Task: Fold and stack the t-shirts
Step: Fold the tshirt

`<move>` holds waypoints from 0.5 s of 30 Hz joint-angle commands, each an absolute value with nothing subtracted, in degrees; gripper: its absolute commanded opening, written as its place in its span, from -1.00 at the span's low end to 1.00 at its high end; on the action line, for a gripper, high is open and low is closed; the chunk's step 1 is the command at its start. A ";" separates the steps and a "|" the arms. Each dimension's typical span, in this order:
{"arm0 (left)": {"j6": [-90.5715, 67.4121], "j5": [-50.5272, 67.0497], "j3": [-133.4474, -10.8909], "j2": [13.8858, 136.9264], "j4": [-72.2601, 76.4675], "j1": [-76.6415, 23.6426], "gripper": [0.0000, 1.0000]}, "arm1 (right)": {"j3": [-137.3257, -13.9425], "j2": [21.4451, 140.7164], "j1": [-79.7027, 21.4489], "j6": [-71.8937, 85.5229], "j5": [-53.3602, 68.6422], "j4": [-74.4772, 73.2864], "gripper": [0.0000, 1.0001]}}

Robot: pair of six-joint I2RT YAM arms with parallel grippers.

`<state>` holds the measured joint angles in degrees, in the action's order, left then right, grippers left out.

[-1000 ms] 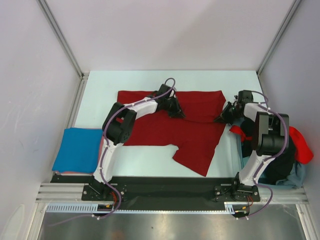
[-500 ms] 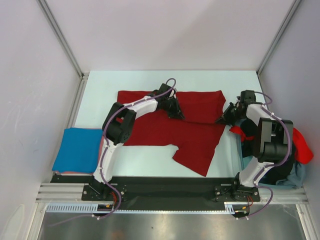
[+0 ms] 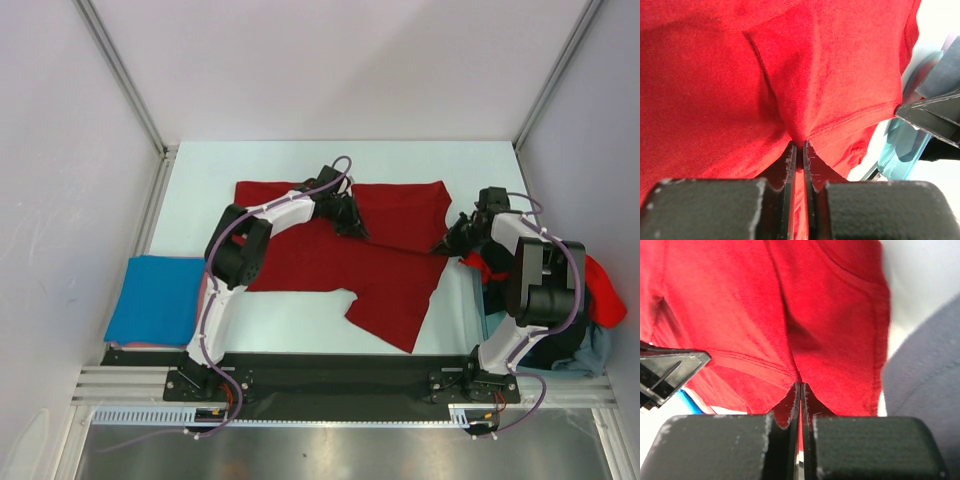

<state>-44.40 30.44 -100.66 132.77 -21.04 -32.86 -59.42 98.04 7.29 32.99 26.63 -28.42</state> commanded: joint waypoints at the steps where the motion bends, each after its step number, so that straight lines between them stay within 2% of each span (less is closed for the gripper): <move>1: -42.45 31.82 -103.10 132.98 -22.32 -32.35 -0.78 | -58.10 95.80 6.94 35.24 24.26 -27.42 -1.00; 3: -42.28 32.08 -103.27 133.15 -22.32 -31.99 -0.77 | -57.83 95.71 6.68 35.42 23.73 -27.25 -1.00; 9: -38.43 33.39 -101.87 131.31 -23.11 -29.80 -0.40 | -57.74 95.63 5.71 34.63 23.73 -29.00 -1.00; 12: -31.15 32.00 -101.69 127.64 -27.76 -28.05 -0.21 | -59.49 95.28 5.62 32.09 22.77 -31.45 -0.88; 13: -29.11 31.38 -101.52 126.14 -29.17 -27.52 -0.15 | -62.29 95.10 5.54 31.12 22.24 -32.68 -0.71; 15: -23.94 29.80 -100.81 121.93 -32.51 -25.50 -0.11 | -65.20 95.01 5.54 27.52 21.71 -35.06 -0.56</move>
